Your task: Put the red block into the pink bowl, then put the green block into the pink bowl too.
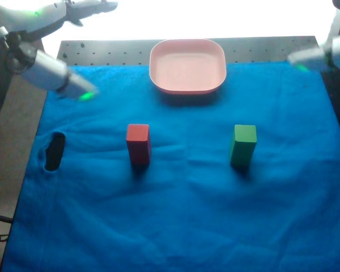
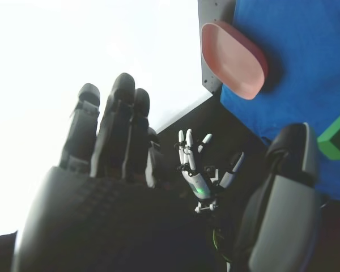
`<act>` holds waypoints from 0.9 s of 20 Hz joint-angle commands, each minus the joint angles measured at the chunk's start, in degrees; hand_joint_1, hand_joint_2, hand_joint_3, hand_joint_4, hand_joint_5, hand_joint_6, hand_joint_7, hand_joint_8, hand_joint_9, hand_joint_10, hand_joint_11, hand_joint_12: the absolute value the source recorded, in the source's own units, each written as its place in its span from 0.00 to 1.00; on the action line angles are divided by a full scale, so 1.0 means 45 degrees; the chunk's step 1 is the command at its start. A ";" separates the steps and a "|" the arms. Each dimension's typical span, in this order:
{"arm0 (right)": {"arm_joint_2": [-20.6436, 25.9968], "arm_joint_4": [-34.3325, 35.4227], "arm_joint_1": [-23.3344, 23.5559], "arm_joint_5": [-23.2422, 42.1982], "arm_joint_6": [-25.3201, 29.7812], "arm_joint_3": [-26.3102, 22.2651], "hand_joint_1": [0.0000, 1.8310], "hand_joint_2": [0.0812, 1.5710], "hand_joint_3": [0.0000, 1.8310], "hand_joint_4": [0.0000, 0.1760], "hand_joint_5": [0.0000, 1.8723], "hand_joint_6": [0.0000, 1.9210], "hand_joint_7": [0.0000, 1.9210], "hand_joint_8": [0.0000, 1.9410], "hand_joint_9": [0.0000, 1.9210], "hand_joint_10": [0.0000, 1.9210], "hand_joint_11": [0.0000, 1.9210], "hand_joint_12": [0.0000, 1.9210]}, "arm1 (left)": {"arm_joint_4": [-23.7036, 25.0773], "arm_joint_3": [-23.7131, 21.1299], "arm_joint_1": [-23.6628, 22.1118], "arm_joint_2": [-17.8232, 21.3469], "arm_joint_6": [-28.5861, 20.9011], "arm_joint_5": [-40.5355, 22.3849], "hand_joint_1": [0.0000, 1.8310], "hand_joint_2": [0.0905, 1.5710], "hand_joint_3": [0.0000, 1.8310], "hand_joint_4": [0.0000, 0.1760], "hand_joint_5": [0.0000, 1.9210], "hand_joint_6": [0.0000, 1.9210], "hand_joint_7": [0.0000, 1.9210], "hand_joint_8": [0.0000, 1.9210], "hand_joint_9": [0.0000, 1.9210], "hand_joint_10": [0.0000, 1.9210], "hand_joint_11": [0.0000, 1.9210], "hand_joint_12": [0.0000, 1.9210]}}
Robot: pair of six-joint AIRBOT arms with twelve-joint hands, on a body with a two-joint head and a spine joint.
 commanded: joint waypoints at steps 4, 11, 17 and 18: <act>0.0001 0.0263 0.0262 0.1441 -0.0001 0.0028 0.00 0.65 0.00 0.04 0.00 0.00 0.00 0.00 0.00 0.00 0.00 0.16 | -0.0144 0.0013 -0.0099 0.0014 0.0010 -0.1528 0.00 0.51 0.00 1.00 0.00 0.00 0.00 0.00 0.00 0.00 0.00 0.00; -0.0003 0.0268 0.0261 0.1439 -0.0001 0.0052 0.00 0.62 0.00 0.17 0.00 0.00 0.00 0.00 0.00 0.00 0.00 0.17 | -0.0008 -0.0415 0.0511 0.0362 -0.1161 -0.2736 0.02 0.55 0.01 0.84 0.00 0.00 0.00 0.00 0.02 0.00 0.05 0.02; -0.0036 0.0277 0.0261 0.1439 0.0002 0.0071 0.00 0.63 0.00 0.05 0.00 0.00 0.00 0.00 0.02 0.00 0.00 0.25 | 0.0289 -0.1280 0.0994 0.0814 -0.1230 -0.3925 0.05 0.54 0.00 0.17 0.00 0.00 0.04 0.01 0.06 0.01 0.11 0.04; -0.0037 0.0277 0.0261 0.1439 0.0002 0.0071 0.00 0.62 0.00 0.06 0.00 0.00 0.00 0.00 0.01 0.00 0.00 0.22 | 0.0346 -0.1370 0.1013 0.0831 -0.1235 -0.4030 0.06 0.55 0.00 0.10 0.00 0.00 0.03 0.01 0.06 0.01 0.10 0.04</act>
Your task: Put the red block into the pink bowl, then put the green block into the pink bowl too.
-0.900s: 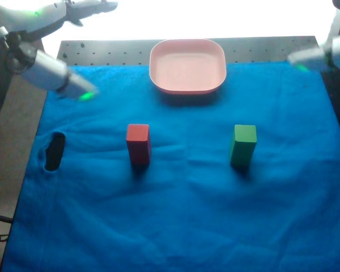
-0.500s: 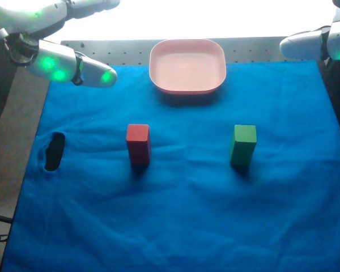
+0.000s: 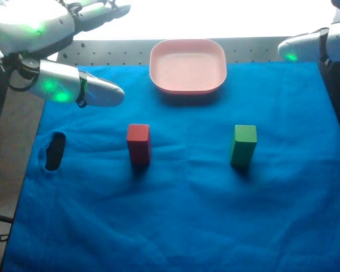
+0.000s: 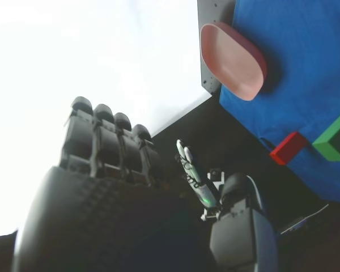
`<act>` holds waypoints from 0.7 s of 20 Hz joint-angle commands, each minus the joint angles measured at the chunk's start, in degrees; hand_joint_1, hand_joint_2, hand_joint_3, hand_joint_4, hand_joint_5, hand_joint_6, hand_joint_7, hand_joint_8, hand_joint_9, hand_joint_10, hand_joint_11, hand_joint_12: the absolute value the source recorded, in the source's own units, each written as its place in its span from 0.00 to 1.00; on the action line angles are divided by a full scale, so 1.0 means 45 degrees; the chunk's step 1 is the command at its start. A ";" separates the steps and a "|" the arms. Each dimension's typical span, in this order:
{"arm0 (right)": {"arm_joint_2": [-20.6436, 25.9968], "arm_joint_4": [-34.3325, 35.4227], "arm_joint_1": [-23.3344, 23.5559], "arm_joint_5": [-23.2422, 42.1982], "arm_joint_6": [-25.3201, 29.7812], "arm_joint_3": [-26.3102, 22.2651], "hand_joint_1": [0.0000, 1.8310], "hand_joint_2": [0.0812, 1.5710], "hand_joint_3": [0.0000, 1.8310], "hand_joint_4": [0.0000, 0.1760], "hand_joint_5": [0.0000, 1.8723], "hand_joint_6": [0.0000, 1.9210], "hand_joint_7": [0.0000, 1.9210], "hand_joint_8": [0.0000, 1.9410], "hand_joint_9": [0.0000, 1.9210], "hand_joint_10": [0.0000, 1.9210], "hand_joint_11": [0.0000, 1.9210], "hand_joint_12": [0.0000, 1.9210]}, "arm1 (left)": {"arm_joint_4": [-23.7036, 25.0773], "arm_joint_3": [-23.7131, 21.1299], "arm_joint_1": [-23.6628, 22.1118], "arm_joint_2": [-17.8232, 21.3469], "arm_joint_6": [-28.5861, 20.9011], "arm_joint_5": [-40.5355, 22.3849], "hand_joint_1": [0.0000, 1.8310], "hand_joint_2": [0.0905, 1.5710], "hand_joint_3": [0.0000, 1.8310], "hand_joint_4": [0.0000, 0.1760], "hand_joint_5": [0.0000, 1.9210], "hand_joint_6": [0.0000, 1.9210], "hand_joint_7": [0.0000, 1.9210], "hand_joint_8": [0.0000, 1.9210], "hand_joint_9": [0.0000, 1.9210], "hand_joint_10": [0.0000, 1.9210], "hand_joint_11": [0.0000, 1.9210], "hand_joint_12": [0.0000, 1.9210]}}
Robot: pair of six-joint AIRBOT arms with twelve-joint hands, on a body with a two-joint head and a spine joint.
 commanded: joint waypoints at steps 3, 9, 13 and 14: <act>-0.0056 0.0294 0.0261 0.1391 0.0012 0.0072 0.00 0.63 0.00 0.09 0.00 0.00 0.00 0.00 0.00 0.00 0.00 0.17 | -0.0121 -0.0254 0.0068 0.0054 -0.0039 -0.2074 0.09 0.53 0.00 0.29 0.00 0.00 0.04 0.00 0.07 0.01 0.09 0.03; -0.0171 0.0295 0.0261 0.1322 0.0012 0.0132 0.00 0.65 0.00 0.29 0.02 0.00 0.01 0.00 0.00 0.00 0.00 0.06 | -0.0154 -0.0309 0.0701 -0.0173 -0.0742 -0.3190 0.09 0.52 0.00 0.43 0.00 0.00 0.05 0.00 0.08 0.01 0.10 0.03; -0.0198 0.0325 0.0261 0.1311 0.0013 0.0145 0.00 0.65 0.00 0.48 0.02 0.00 0.01 0.00 0.00 0.00 0.00 0.00 | -0.0554 -0.0426 0.1202 -0.0196 -0.0744 -0.3863 0.10 0.55 0.01 0.23 0.00 0.00 0.02 0.00 0.06 0.00 0.08 0.02; -0.0213 0.0325 0.0261 0.1311 0.0013 0.0146 0.00 0.65 0.00 0.51 0.03 0.00 0.01 0.00 0.00 0.00 0.00 0.00 | -0.0651 -0.0489 0.1376 -0.0194 -0.0744 -0.4082 0.11 0.55 0.00 0.22 0.00 0.00 0.01 0.00 0.06 0.00 0.08 0.02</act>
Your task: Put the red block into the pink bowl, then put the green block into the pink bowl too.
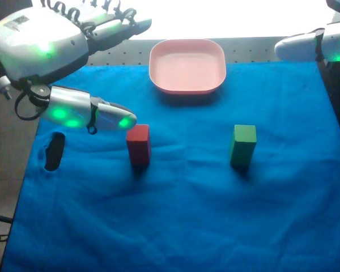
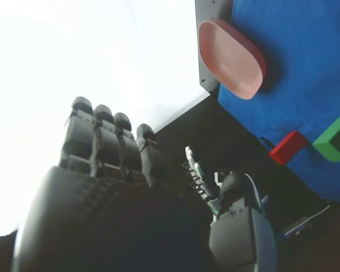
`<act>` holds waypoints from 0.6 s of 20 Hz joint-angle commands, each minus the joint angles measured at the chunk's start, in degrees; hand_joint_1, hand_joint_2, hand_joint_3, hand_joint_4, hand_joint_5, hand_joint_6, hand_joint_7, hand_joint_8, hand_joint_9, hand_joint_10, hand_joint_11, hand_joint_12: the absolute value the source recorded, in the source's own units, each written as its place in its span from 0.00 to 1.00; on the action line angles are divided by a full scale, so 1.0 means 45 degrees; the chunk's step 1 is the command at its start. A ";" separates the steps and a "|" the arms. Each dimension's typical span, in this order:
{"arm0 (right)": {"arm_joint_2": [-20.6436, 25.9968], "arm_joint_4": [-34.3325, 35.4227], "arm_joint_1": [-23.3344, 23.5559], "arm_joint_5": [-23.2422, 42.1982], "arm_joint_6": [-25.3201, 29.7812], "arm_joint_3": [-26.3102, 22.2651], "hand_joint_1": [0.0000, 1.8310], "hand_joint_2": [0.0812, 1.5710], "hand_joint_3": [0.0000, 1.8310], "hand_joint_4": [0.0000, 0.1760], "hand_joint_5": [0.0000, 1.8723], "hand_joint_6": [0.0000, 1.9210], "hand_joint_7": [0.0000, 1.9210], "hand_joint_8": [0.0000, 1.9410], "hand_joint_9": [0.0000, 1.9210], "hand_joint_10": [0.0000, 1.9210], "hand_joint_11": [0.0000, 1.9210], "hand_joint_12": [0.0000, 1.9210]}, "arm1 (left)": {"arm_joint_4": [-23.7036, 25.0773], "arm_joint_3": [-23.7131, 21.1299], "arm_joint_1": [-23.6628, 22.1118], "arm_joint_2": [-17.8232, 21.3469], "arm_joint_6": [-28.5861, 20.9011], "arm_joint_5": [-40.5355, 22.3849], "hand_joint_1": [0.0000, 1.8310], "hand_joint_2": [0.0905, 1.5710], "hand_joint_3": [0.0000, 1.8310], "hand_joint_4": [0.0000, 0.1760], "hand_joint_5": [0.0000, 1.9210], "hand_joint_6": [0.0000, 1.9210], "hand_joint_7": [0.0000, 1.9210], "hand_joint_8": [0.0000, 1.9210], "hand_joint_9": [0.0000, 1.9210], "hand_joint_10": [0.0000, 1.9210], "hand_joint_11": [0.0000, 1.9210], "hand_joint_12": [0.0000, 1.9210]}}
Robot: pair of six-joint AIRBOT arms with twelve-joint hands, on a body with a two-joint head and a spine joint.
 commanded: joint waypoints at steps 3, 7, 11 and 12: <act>-0.0039 0.0301 0.0261 0.1384 0.0013 0.0026 0.00 0.66 0.00 0.59 0.02 0.00 0.00 0.00 0.00 0.00 0.00 0.00 | -0.0429 -0.0117 0.0172 -0.0049 -0.0035 -0.1959 0.13 0.52 0.00 0.14 0.00 0.00 0.02 0.00 0.07 0.01 0.09 0.02; -0.0043 0.0316 0.0259 0.1384 0.0013 0.0033 0.00 0.65 0.00 0.33 0.04 0.00 0.05 0.00 0.04 0.01 0.06 0.04 | -0.0434 -0.0172 0.0444 -0.0200 -0.0035 -0.1964 0.27 0.49 0.00 0.00 0.01 0.00 0.04 0.01 0.08 0.01 0.13 0.04; -0.0070 0.0317 0.0259 0.1384 0.0013 0.0037 0.00 0.66 0.00 0.06 0.06 0.00 0.08 0.00 0.07 0.00 0.00 0.19 | -0.0619 -0.0252 0.0811 -0.0329 -0.0036 -0.2273 0.38 0.49 0.00 0.00 0.05 0.00 0.10 0.00 0.13 0.00 0.16 0.05; -0.0090 0.0317 0.0259 0.1384 0.0013 0.0044 0.00 0.66 0.00 0.08 0.07 0.00 0.08 0.00 0.07 0.00 0.00 0.23 | -0.0695 -0.0285 0.0937 -0.0366 -0.0036 -0.2411 0.39 0.49 0.00 0.00 0.07 0.01 0.12 0.01 0.14 0.01 0.17 0.05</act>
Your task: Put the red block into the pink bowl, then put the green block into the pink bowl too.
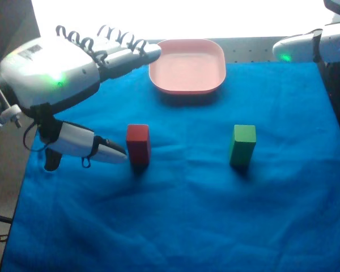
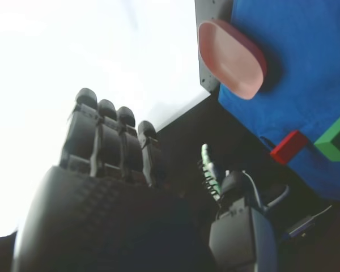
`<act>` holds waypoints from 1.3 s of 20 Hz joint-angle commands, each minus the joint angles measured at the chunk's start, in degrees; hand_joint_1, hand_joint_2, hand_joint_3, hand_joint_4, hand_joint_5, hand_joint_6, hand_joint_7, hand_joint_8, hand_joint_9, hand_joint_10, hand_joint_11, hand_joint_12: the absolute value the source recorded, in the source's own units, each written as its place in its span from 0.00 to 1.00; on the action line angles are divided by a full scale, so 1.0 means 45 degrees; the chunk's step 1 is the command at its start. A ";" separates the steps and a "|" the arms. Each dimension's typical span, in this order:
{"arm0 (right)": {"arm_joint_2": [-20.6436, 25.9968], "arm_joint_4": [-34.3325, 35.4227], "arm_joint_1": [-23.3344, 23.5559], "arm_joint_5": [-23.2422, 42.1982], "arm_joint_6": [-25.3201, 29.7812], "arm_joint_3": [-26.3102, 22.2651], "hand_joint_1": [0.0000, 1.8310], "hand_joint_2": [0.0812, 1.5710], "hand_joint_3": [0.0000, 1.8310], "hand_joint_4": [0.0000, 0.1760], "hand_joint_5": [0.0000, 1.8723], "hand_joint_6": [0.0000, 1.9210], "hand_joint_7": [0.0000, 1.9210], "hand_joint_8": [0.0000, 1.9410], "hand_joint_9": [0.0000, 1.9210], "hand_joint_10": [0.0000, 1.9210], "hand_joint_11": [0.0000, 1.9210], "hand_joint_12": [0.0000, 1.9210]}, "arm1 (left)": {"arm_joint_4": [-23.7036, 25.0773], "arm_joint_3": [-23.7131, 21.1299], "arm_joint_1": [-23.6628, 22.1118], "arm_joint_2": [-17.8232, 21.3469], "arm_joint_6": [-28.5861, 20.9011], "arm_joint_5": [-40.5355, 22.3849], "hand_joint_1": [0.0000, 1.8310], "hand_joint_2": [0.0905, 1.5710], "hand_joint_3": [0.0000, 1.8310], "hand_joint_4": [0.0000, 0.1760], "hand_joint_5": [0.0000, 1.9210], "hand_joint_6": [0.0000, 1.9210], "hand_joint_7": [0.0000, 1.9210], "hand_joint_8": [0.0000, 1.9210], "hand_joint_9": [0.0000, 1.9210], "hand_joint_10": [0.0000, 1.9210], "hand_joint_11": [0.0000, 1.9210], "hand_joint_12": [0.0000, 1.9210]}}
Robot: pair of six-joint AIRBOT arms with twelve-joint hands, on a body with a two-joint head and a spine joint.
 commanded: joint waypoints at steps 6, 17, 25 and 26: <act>-0.0076 0.0298 0.0258 0.1398 0.0013 0.0062 0.00 0.61 0.00 0.12 0.09 0.00 0.10 0.00 0.09 0.00 0.00 0.27 | -0.1017 0.0085 0.0235 -0.0403 0.0001 -0.2000 0.41 0.49 0.00 0.00 0.12 0.00 0.16 0.00 0.19 0.00 0.21 0.03; -0.0103 0.0361 0.0258 0.1398 0.0018 0.0115 0.00 0.62 0.00 0.14 0.10 0.00 0.11 0.00 0.10 0.00 0.00 0.26 | -0.1496 0.0984 0.0610 -0.1423 -0.1370 -0.2368 0.39 0.52 0.00 0.00 0.15 0.00 0.21 0.01 0.24 0.01 0.23 0.02; -0.0126 0.0383 0.0257 0.1397 0.0021 0.0153 0.00 0.61 0.00 0.26 0.09 0.00 0.10 0.00 0.09 0.00 0.00 0.22 | -0.1518 0.1030 0.0722 -0.1569 -0.1506 -0.2348 0.41 0.50 0.00 0.00 0.28 0.00 0.37 0.00 0.40 0.01 0.38 0.06; -0.0145 0.0388 0.0257 0.1397 0.0021 0.0166 0.00 0.61 0.00 0.27 0.09 0.00 0.11 0.00 0.09 0.00 0.00 0.23 | -0.1518 0.1037 0.0750 -0.1580 -0.1559 -0.2348 0.43 0.51 0.00 0.00 0.28 0.00 0.38 0.00 0.41 0.01 0.39 0.06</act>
